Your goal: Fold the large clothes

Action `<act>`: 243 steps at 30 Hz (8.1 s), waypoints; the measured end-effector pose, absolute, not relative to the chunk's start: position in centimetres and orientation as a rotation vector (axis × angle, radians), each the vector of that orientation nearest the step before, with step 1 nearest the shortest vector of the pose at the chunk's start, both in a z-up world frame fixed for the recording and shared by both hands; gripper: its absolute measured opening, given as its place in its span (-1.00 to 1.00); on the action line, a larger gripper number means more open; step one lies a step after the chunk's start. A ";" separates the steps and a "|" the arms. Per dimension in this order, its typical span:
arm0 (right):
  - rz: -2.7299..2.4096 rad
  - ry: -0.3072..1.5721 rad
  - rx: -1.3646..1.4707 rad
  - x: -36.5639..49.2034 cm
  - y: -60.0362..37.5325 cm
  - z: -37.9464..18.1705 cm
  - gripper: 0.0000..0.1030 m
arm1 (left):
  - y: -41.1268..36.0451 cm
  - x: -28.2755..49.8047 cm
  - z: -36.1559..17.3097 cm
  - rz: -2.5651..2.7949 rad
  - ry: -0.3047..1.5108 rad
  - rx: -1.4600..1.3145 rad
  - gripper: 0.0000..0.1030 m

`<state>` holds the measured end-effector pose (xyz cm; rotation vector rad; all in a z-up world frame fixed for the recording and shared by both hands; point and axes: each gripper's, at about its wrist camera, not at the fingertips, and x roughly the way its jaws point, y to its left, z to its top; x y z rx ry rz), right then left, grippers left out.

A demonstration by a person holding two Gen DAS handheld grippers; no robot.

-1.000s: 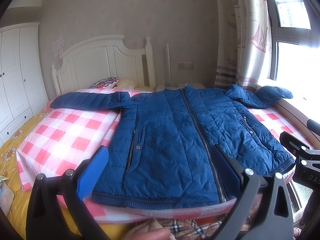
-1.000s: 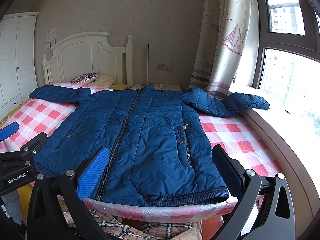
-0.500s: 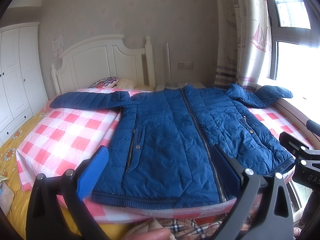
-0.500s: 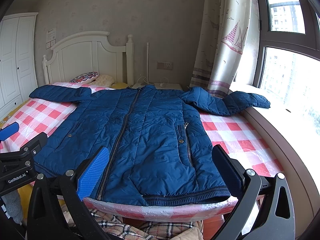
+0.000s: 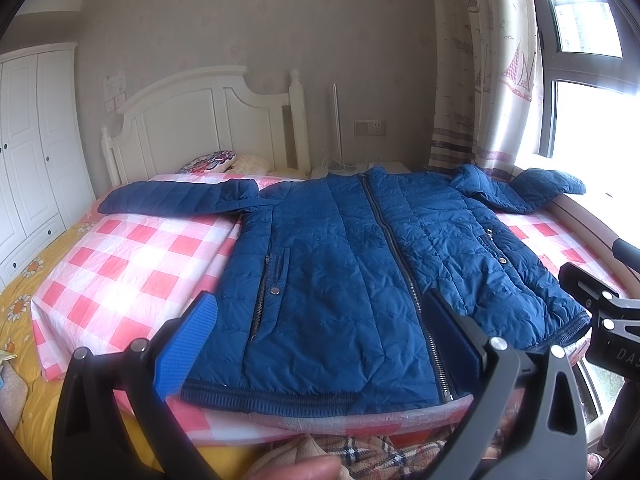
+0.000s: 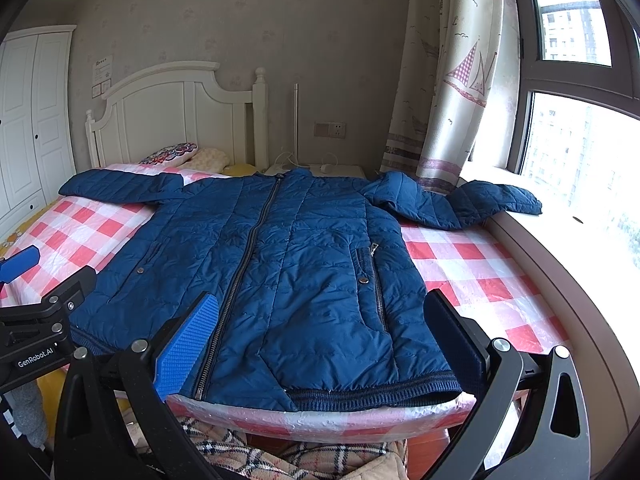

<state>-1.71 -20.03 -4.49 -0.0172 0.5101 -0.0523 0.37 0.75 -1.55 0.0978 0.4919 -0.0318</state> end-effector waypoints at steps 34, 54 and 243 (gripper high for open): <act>-0.211 0.803 0.317 19.6 -39.2 -10.3 0.91 | -4.2 30.5 -6.0 -0.048 0.808 0.183 0.97; -0.609 0.755 0.610 33.1 -55.7 -14.4 0.82 | -3.5 39.3 -13.0 -0.143 0.947 0.039 0.97; 0.089 0.864 0.073 48.6 -30.7 -10.8 0.33 | 2.8 42.8 -11.6 -0.011 0.845 -0.022 0.96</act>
